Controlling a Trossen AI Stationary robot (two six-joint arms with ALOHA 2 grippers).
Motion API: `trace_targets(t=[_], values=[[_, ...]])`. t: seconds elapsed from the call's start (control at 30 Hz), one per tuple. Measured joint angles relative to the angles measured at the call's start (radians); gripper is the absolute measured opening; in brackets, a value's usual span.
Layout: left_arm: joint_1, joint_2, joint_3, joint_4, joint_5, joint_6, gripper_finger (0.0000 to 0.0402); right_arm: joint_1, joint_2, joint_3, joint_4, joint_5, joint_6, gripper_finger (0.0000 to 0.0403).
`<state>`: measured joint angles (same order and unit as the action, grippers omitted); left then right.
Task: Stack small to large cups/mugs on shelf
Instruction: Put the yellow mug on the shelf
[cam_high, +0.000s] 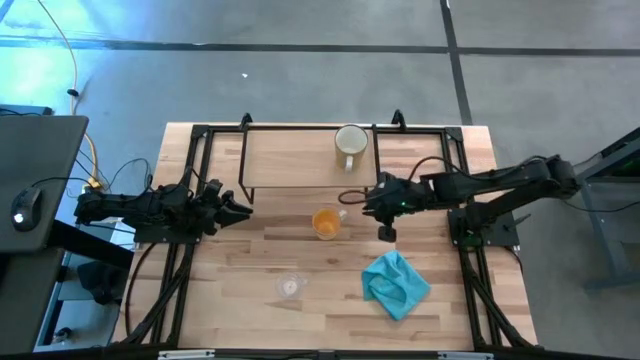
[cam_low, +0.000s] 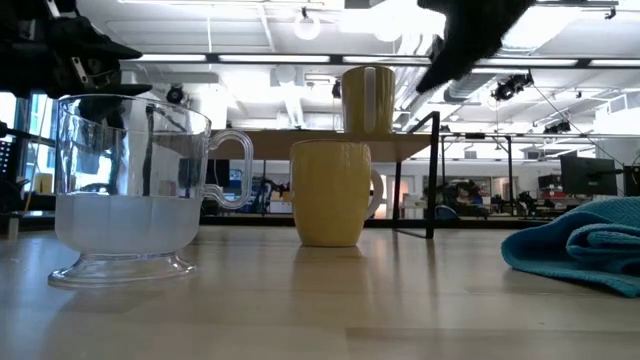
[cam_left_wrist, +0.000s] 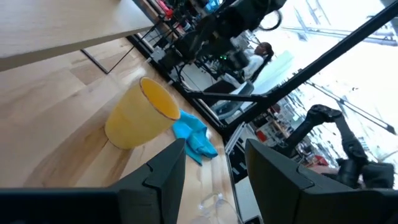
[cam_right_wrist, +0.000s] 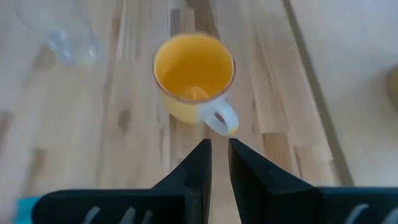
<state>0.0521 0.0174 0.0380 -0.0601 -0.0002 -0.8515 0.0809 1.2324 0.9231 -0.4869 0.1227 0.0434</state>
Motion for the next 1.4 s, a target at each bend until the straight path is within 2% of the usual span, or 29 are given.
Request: trace_targets(t=[0.23, 0.6, 0.83, 1.0, 1.2, 1.4], values=[[0.000, 0.000, 0.000, 0.000, -0.001, -0.028, 0.0154, -0.040, 0.006, -0.104, 0.160, -0.024, -0.018, 0.0047], [0.000, 0.000, 0.000, 0.003, -0.013, -0.055, 0.0154, -0.112, 0.050, -0.180, 0.313, -0.087, -0.078, 0.0047], [0.000, 0.000, 0.000, 0.003, -0.016, -0.055, 0.0154, -0.133, 0.113, -0.180, 0.391, -0.162, -0.087, 0.0081], [0.000, 0.000, 0.000, 0.003, -0.016, -0.058, 0.0154, -0.124, 0.124, -0.180, 0.389, -0.162, -0.077, 0.0103], [0.000, 0.000, 0.000, 0.003, -0.019, -0.059, 0.0154, -0.092, 0.124, -0.180, 0.392, -0.161, -0.051, 0.0106], [0.000, 0.000, 0.000, 0.003, -0.019, -0.054, 0.0154, -0.008, 0.125, -0.167, 0.379, -0.147, -0.040, 0.0106]])
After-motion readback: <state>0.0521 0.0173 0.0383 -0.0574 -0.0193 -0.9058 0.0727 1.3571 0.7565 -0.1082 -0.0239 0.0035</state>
